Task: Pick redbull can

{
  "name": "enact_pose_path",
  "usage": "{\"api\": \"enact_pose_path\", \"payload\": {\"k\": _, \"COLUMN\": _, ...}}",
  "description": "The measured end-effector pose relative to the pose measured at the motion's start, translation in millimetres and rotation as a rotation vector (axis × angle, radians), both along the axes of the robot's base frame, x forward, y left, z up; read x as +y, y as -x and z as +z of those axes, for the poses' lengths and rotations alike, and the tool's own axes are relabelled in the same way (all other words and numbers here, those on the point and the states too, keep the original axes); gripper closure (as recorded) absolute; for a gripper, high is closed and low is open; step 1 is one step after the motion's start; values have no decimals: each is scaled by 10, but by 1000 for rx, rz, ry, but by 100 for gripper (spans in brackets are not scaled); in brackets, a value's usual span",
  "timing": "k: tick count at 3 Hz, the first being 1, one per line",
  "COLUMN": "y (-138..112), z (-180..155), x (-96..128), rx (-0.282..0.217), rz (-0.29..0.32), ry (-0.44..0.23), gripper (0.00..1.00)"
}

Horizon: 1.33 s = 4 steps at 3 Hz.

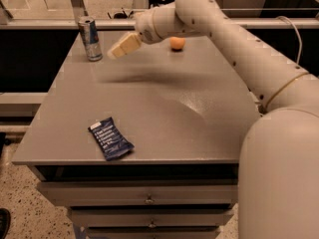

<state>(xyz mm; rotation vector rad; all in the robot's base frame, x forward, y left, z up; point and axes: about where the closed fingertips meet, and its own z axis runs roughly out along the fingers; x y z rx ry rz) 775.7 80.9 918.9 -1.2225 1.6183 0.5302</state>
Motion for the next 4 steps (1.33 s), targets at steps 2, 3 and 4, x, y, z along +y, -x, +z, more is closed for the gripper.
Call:
{"api": "enact_pose_path", "payload": {"k": 2, "y": -521, "z": -139, "x": 671, "rx": 14, "rz": -12, "ry": -78, "gripper": 0}}
{"api": "enact_pose_path", "payload": {"k": 3, "y": -511, "z": -118, "x": 975, "rx": 33, "rz": 26, "ry": -110, "gripper": 0}}
{"api": "enact_pose_path", "payload": {"k": 4, "y": -412, "z": -149, "x": 1261, "rx": 61, "rz": 72, "ry": -126, "gripper": 16}}
